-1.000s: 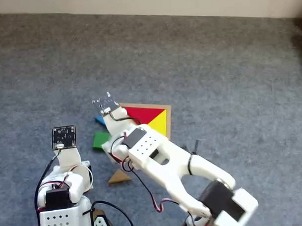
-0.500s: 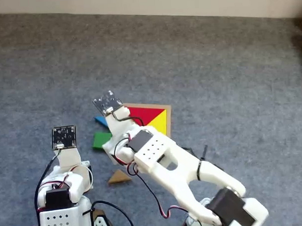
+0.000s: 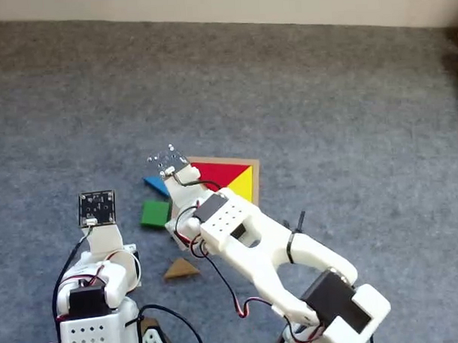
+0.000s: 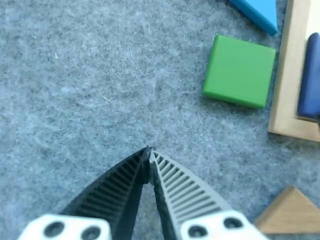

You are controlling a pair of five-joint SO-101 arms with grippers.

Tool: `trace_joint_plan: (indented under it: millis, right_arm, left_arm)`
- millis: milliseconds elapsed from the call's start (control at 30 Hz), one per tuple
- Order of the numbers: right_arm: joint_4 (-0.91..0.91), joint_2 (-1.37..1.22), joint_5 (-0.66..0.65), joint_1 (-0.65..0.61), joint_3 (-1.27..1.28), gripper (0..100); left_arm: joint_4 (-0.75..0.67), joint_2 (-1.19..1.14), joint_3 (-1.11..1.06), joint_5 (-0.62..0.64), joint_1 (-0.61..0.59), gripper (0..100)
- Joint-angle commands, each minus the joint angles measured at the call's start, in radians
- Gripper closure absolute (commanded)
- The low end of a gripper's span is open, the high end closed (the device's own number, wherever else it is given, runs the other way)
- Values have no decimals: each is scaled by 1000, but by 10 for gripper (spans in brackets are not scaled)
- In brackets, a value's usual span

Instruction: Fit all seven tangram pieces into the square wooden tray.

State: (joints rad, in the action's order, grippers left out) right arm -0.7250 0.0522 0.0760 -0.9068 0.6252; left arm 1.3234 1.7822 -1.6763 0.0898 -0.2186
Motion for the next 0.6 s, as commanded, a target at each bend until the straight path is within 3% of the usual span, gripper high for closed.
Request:
trace_joint_plan:
  millis: [0,267,400,567]
  right_arm:
    - [16,140,-11,15,-4,928]
    - [56,231,-6,107,35,928]
    - [177,137,-11,130,50,928]
    - [200,-18,-12,130,48,928]
  left_arm:
    - [5,36,-21,-11,-16,993]
    - [5,36,-21,-11,-16,993]
    - [5,36,-21,-11,-16,993]
    - [5,36,-21,-11,-16,993]
